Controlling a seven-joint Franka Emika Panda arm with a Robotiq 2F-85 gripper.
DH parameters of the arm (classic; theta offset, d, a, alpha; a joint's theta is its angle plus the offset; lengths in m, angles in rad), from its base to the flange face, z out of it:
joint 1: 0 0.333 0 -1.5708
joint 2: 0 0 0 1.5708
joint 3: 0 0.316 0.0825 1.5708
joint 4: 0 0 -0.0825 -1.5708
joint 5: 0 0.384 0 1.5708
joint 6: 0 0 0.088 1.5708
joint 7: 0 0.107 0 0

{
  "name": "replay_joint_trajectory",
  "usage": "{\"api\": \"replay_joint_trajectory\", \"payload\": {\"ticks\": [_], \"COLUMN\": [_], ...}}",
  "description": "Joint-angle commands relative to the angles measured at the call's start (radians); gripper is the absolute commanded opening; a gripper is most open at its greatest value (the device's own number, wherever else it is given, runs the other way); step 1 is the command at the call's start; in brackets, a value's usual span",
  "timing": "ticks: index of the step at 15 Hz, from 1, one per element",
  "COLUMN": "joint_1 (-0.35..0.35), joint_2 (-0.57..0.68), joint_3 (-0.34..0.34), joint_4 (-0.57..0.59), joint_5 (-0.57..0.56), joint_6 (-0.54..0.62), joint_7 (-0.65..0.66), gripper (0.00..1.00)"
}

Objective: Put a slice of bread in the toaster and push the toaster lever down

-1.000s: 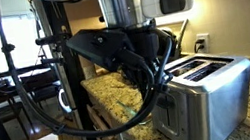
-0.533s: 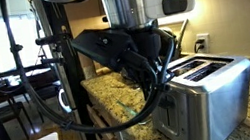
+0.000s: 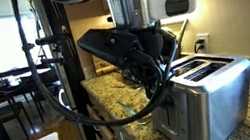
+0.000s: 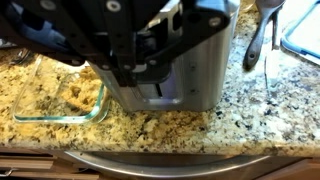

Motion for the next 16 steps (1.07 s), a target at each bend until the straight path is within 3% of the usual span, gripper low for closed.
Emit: {"api": "replay_joint_trajectory", "payload": {"ticks": [1, 16], "joint_1": [0.016, 0.008], "joint_2": [0.039, 0.114], "joint_3": [-0.012, -0.005], "joint_4": [0.019, 0.066], "joint_5": [0.028, 0.060], "joint_6": [0.042, 0.053], "joint_7": [-0.015, -0.015], "gripper": [0.03, 0.04]}}
